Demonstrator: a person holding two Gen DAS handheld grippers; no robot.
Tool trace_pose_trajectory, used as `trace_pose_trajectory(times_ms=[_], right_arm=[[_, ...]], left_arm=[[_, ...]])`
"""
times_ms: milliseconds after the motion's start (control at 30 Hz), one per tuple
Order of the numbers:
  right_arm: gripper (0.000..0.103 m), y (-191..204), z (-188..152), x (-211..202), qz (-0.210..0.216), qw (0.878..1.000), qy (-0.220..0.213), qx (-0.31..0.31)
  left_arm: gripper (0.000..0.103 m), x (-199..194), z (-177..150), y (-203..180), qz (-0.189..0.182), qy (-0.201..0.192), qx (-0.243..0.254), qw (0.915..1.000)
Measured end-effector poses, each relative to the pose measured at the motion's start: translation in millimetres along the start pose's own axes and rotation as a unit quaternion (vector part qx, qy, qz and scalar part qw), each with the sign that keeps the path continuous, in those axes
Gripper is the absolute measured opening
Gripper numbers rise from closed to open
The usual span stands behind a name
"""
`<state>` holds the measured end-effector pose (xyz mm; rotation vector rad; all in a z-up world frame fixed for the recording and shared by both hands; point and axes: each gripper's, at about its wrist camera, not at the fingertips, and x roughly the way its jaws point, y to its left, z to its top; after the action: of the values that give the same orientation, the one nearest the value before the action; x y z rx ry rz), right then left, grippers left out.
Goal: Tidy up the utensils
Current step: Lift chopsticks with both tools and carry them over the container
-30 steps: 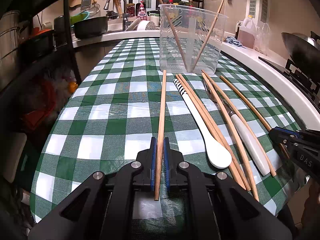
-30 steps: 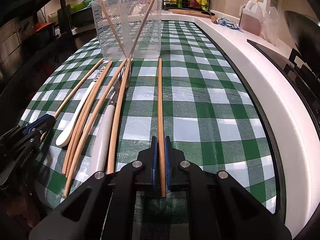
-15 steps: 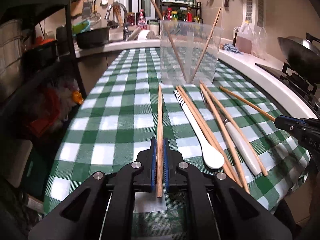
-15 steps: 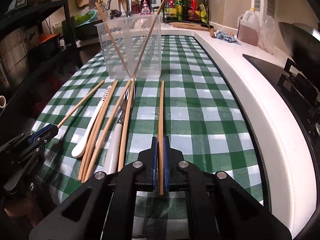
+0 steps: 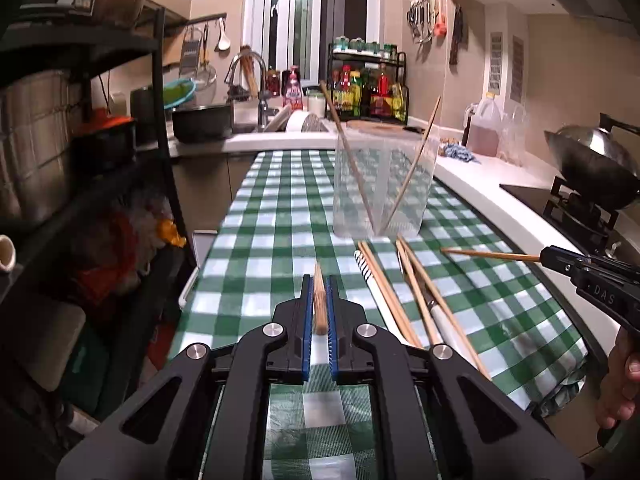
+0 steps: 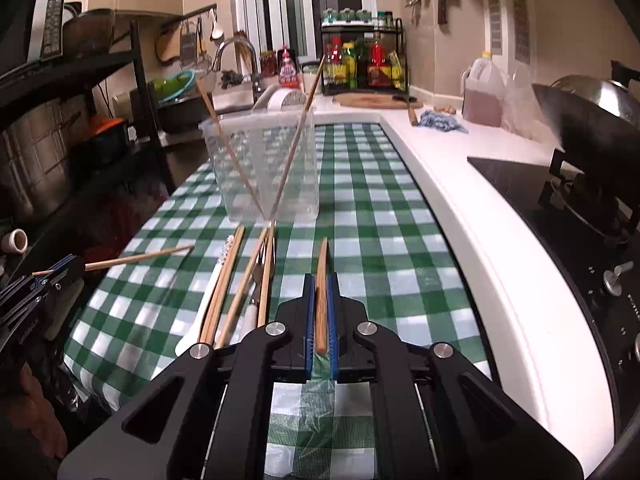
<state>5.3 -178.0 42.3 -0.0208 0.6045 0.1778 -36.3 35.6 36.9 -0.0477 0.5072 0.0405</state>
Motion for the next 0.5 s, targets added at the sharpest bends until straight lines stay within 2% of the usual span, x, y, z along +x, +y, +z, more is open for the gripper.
trace_pose_trajectory(times_ms=[300,500], right_arm=[[0.006,4,15,-27,0.012,0.999,-0.050,0.002],[0.006,5,24,-36,0.028,0.998,-0.061,0.002]], left_arm=[[0.006,-18,25,4,-0.012,-0.021,-0.001,0.9997],[0.006,-22,42,11,-0.028,-0.024,-0.003,0.9993]])
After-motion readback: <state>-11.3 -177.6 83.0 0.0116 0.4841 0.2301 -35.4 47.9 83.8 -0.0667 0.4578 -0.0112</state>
